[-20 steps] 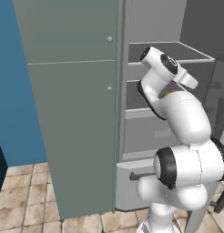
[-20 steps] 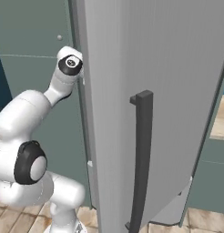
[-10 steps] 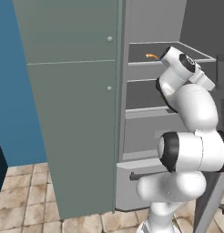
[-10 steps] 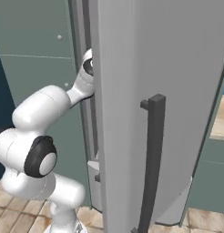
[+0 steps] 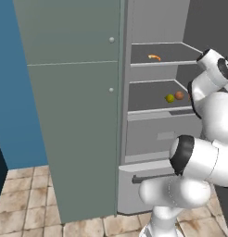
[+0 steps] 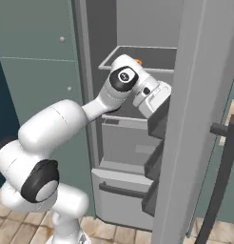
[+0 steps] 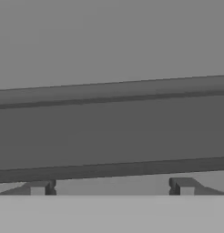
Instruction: Open the fridge, remove the pear, onion, and shrimp, and place them on any counter.
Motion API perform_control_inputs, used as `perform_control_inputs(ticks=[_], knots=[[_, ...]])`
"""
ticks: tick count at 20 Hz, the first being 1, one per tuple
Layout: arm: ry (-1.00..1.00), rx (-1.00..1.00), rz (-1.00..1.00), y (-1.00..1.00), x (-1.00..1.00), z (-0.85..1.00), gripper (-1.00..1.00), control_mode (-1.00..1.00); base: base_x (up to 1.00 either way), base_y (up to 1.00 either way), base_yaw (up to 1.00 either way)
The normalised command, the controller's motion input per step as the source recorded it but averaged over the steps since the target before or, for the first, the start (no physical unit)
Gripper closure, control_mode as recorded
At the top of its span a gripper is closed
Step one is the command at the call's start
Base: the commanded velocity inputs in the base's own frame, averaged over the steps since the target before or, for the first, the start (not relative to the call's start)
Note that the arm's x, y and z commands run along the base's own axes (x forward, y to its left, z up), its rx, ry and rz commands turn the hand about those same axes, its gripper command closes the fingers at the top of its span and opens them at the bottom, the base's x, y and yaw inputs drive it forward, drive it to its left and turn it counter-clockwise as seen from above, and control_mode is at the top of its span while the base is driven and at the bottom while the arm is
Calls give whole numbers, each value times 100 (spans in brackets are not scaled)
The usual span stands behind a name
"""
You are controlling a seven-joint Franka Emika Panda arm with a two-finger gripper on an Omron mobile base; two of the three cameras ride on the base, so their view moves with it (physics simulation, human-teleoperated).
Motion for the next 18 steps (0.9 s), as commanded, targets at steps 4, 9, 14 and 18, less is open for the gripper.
perform_control_inputs(ticks=[4, 9, 14, 18], knots=[[-16, 0, 0, -47, -74, 10, -100, -100, 0, 0, 0], [-4, 0, 0, 9, -7, 8, -100, -100, 0, 0, 0], [-1, 0, 25, 84, 33, 0, -100, -100, 0, 0, 0], [0, 0, 77, 76, 11, -10, -100, -100, 0, 0, 0]])
